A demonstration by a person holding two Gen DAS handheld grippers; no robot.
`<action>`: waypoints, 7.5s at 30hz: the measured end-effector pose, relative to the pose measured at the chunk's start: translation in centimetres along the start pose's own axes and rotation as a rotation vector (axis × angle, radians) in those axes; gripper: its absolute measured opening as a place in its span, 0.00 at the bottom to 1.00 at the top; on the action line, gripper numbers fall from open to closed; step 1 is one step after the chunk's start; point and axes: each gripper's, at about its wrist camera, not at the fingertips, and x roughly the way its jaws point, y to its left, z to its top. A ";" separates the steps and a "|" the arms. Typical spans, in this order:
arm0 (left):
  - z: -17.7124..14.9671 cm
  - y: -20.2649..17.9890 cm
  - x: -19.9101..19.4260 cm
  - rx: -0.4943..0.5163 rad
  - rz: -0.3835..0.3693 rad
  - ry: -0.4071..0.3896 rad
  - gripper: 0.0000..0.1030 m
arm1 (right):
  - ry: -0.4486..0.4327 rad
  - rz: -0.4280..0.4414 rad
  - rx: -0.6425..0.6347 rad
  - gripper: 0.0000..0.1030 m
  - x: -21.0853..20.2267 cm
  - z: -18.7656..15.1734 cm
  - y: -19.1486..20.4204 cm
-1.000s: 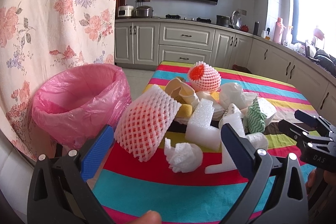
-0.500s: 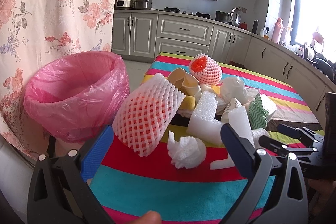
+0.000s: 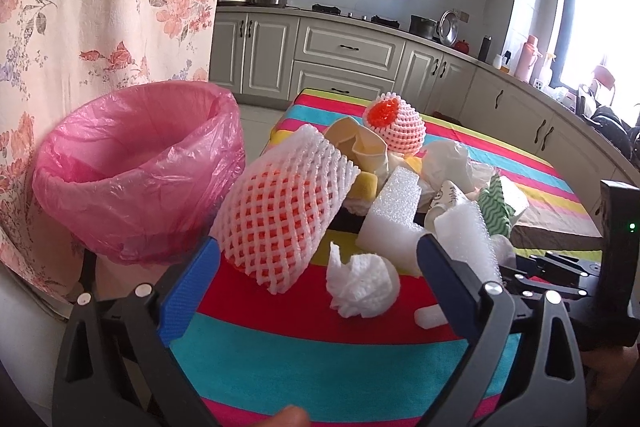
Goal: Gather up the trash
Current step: 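Grasp the white foam fruit net with the left gripper while the right grasps a white tissue, then carry both items over the pink bin and open both grippers to drop them, then grasp the crumpled white tissue with the left gripper while the right grasps a foam block, then move both items over the pink bin and release them inside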
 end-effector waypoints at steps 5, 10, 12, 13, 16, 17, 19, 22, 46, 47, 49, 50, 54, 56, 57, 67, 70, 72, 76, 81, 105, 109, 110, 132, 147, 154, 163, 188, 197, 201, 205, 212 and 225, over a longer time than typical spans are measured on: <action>0.7 0.5 0.8 -0.009 0.024 0.011 0.86 | -0.036 -0.004 0.006 0.29 -1.6 0.3 -0.3; 1.9 0.9 2.7 -0.003 0.069 0.058 0.84 | -0.068 -0.006 0.023 0.29 -3.0 0.9 -0.8; 2.3 1.2 3.4 -0.009 0.082 0.077 0.82 | -0.082 -0.007 0.027 0.29 -3.7 1.1 -0.9; 2.5 1.3 3.9 -0.005 0.091 0.095 0.81 | -0.087 -0.008 0.028 0.29 -3.9 1.2 -0.9; 2.6 1.7 5.2 -0.017 0.107 0.135 0.79 | -0.111 -0.013 0.034 0.29 -4.9 1.6 -1.1; 2.7 1.9 5.7 -0.024 0.115 0.150 0.74 | -0.121 -0.017 0.035 0.29 -5.3 1.8 -1.1; 2.6 1.9 6.2 -0.019 0.108 0.163 0.61 | -0.136 -0.020 0.036 0.29 -5.9 2.2 -1.2; 2.6 1.8 6.4 -0.010 0.092 0.171 0.44 | -0.154 -0.028 0.037 0.29 -6.7 2.5 -1.3; 6.0 1.7 -1.9 -0.047 0.000 -0.004 0.21 | -0.216 -0.047 0.008 0.29 -8.7 4.5 0.0; 6.3 2.0 -2.2 -0.047 0.004 -0.015 0.21 | -0.221 -0.041 -0.002 0.29 -8.7 5.0 0.5; 7.1 2.6 -3.2 -0.049 0.018 -0.044 0.21 | -0.229 -0.031 -0.018 0.29 -8.6 5.7 1.2; 7.4 2.9 -3.6 -0.052 0.024 -0.054 0.21 | -0.235 -0.021 -0.028 0.29 -8.5 6.3 1.8; 8.8 5.2 -4.8 -0.068 0.077 -0.094 0.21 | -0.251 0.017 -0.064 0.29 -7.9 8.5 3.9; 9.5 6.6 -5.3 -0.079 0.104 -0.112 0.21 | -0.252 0.042 -0.071 0.29 -7.5 9.5 4.8; 9.8 7.2 -5.6 -0.088 0.116 -0.120 0.21 | -0.252 0.054 -0.075 0.29 -7.2 10.1 5.4; 12.3 12.6 -6.0 -0.129 0.180 -0.153 0.21 | -0.244 0.184 -0.131 0.29 -3.3 16.2 12.4; 12.8 13.6 -5.6 -0.140 0.190 -0.150 0.21 | -0.243 0.215 -0.165 0.29 -1.9 18.0 15.2; 12.9 14.2 -5.5 -0.147 0.195 -0.150 0.21 | -0.238 0.237 -0.179 0.29 -1.1 18.8 16.6; 13.2 15.6 -5.5 -0.166 0.206 -0.152 0.21 | -0.220 0.270 -0.205 0.30 1.0 20.3 19.1; 13.5 17.0 -5.7 -0.183 0.216 -0.155 0.21 | -0.193 0.288 -0.234 0.30 3.3 21.0 21.2; 11.9 15.7 -6.8 -0.181 0.213 -0.154 0.55 | -0.233 0.160 -0.167 0.74 2.0 19.8 16.4; 10.8 13.8 -6.7 -0.160 0.207 -0.134 0.55 | -0.261 0.083 -0.118 0.77 -0.8 17.9 12.4; 10.4 13.2 -6.5 -0.154 0.195 -0.124 0.55 | -0.263 0.067 -0.107 0.77 -1.4 17.3 11.3; 4.0 0.6 -1.5 -0.006 -0.025 0.085 0.55 | -0.198 -0.138 0.077 0.79 -6.9 5.1 -3.4; 0.5 -2.5 3.2 0.023 -0.113 0.245 0.52 | -0.126 -0.123 0.090 0.79 -5.8 0.8 -4.3; -0.5 -2.8 4.8 0.017 -0.140 0.290 0.39 | -0.110 -0.097 0.062 0.81 -5.4 0.5 -2.9; -0.9 -2.7 5.4 0.014 -0.169 0.303 0.17 | -0.096 -0.042 0.026 0.82 -4.8 0.7 -0.5; 1.8 -0.2 1.9 -0.004 -0.132 0.198 0.16 | 0.046 0.037 0.010 0.56 1.1 2.5 2.1; 2.2 0.2 1.3 -0.009 -0.126 0.181 0.16 | 0.047 0.055 0.016 0.36 0.5 2.0 2.3; 2.7 0.5 0.7 -0.012 -0.118 0.161 0.16 | 0.018 0.049 0.018 0.36 -0.8 2.4 2.2; 3.4 0.6 -0.1 -0.011 -0.109 0.134 0.16 | -0.022 0.038 0.018 0.36 -2.2 3.0 2.2; 4.7 1.5 -1.7 -0.011 -0.087 0.087 0.16 | -0.077 0.028 0.006 0.37 -4.0 4.5 2.5; 7.0 5.8 -4.4 -0.066 -0.007 -0.001 0.16 | -0.135 0.045 -0.022 0.36 -5.1 7.4 3.6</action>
